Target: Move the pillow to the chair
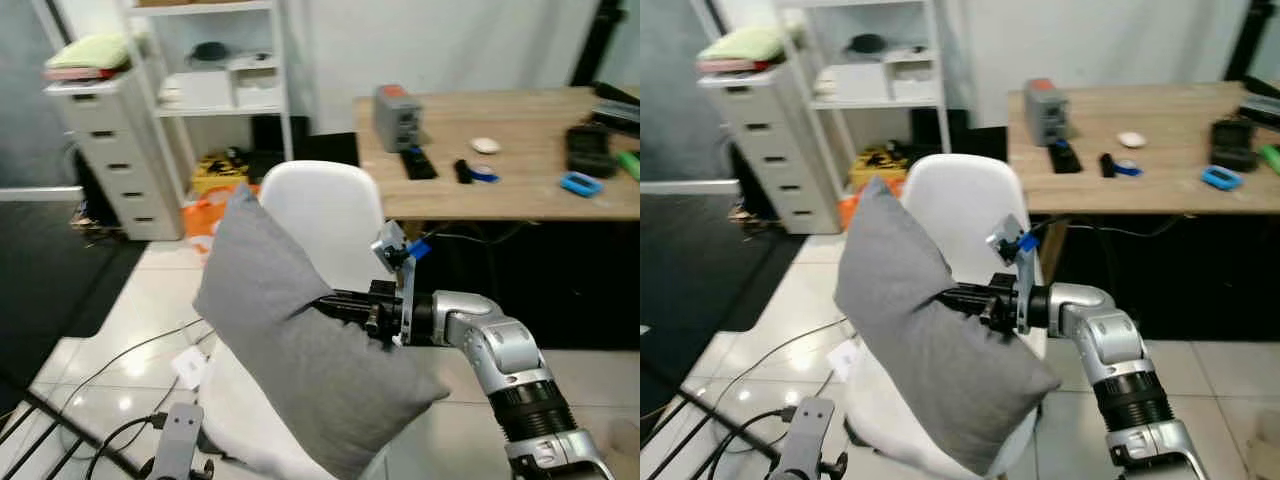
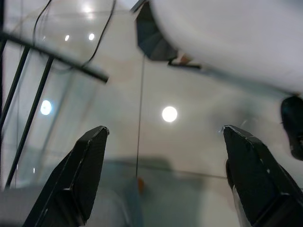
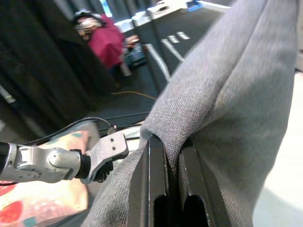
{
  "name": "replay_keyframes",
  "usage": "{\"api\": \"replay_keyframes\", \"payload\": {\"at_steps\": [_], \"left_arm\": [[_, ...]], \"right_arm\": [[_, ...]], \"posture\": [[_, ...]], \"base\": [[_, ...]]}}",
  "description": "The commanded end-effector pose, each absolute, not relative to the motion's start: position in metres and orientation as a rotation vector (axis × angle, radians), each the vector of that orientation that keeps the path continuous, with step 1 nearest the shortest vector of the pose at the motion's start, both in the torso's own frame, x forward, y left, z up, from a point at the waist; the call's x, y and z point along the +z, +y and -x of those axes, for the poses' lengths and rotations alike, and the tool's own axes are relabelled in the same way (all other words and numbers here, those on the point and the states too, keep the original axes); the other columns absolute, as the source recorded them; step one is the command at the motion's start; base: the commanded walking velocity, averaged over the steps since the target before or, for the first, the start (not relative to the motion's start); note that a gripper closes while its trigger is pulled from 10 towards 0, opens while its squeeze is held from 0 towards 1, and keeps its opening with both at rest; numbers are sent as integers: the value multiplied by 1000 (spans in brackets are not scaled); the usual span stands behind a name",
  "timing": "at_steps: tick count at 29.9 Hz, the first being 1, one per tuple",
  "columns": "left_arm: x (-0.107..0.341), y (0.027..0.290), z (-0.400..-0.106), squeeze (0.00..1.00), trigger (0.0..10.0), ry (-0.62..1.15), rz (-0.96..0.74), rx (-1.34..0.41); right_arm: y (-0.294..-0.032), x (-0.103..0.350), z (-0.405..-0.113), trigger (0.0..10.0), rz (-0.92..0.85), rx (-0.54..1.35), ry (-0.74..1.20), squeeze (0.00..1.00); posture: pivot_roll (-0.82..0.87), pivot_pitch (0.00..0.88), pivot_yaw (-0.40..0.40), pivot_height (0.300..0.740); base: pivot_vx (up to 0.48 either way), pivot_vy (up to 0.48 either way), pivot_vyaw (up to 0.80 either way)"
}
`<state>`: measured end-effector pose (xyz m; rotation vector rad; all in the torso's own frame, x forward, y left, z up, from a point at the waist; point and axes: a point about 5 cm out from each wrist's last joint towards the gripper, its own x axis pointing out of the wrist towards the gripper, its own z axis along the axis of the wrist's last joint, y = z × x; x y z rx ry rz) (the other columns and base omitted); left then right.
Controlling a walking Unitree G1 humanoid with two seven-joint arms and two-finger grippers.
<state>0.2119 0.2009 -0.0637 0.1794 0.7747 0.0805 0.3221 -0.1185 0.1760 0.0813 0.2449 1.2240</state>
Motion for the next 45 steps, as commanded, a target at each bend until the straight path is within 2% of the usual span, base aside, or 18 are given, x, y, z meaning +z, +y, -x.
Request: {"api": "replay_keyframes", "payload": {"at_steps": [1,16,27,38,45], "left_arm": [[-68,210,-203,0,10000,811,-196,94],[-68,210,-203,0,10000,814,-197,94],[-68,212,-203,0,10000,815,-199,96],[-69,215,-200,0,10000,824,-208,91],[-69,217,-198,0,10000,829,-215,87]], "right_arm": [[-113,189,-327,10000,-48,1228,180,0],[-140,179,-345,10000,51,1004,260,0],[-162,178,-350,10000,69,925,292,0],[-198,157,-350,10000,152,801,411,0],[-203,145,-347,10000,160,794,458,0]], "posture": [[-250,80,91,740],[-246,90,91,740],[-243,97,100,705],[-242,89,109,650],[-236,92,118,620]], "base": [[0,0,0],[0,0,0],[0,0,0],[0,0,0],[0,0,0]]}}
